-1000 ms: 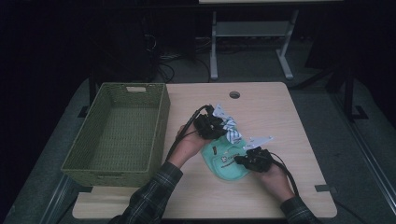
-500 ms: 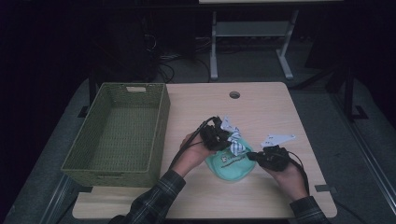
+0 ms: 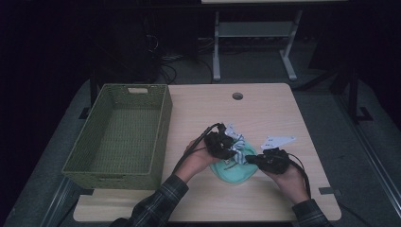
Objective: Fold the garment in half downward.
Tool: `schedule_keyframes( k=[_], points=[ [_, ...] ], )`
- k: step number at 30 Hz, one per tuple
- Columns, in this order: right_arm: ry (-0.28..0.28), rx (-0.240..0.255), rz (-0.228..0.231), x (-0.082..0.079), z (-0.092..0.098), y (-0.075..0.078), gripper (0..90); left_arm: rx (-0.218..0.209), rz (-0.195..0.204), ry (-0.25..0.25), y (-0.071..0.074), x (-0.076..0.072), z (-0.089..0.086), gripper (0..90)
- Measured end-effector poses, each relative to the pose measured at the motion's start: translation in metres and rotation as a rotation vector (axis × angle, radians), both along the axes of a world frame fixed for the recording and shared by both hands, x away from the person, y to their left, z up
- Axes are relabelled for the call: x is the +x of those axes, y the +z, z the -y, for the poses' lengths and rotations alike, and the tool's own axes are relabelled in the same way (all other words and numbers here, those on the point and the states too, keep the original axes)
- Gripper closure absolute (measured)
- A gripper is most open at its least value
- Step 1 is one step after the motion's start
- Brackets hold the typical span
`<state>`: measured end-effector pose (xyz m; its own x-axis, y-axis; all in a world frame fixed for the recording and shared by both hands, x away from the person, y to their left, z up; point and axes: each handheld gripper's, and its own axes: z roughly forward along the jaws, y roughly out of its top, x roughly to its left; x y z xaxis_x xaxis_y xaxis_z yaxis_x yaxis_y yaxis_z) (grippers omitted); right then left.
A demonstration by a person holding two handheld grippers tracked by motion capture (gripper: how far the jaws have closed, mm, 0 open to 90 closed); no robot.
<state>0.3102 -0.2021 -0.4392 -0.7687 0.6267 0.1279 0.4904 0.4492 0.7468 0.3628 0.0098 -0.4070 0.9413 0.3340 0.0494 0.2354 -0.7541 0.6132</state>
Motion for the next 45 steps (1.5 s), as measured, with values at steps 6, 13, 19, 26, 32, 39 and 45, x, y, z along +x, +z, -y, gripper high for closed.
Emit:
schedule_keyframes(
  k=[6,13,19,26,32,39,45],
  points=[
    [0.007,-0.025,-0.023,0.004,-0.004,-0.009,89.3,-0.060,0.013,0.033,0.012,0.004,-0.011,50.6],
    [0.013,-0.028,-0.028,0.003,-0.004,-0.010,89.3,-0.068,0.010,0.106,0.016,0.020,-0.024,47.4],
    [0.028,-0.025,-0.029,0.002,-0.008,-0.011,89.4,-0.029,-0.037,0.111,-0.001,0.033,-0.021,63.2],
    [0.031,-0.026,-0.036,0.005,-0.010,-0.013,89.6,-0.091,-0.055,0.106,0.010,0.034,-0.027,88.2],
    [0.024,-0.038,-0.021,0.014,-0.017,-0.013,89.9,-0.148,-0.053,0.083,0.029,0.030,-0.030,88.3],
    [-0.003,0.005,-0.014,0.030,-0.026,-0.016,90.0,-0.173,-0.054,0.072,0.033,0.025,-0.029,87.9],
    [-0.028,-0.026,-0.042,0.029,-0.015,-0.025,89.9,-0.161,-0.072,0.061,0.017,0.019,-0.024,87.7]
  ],
)
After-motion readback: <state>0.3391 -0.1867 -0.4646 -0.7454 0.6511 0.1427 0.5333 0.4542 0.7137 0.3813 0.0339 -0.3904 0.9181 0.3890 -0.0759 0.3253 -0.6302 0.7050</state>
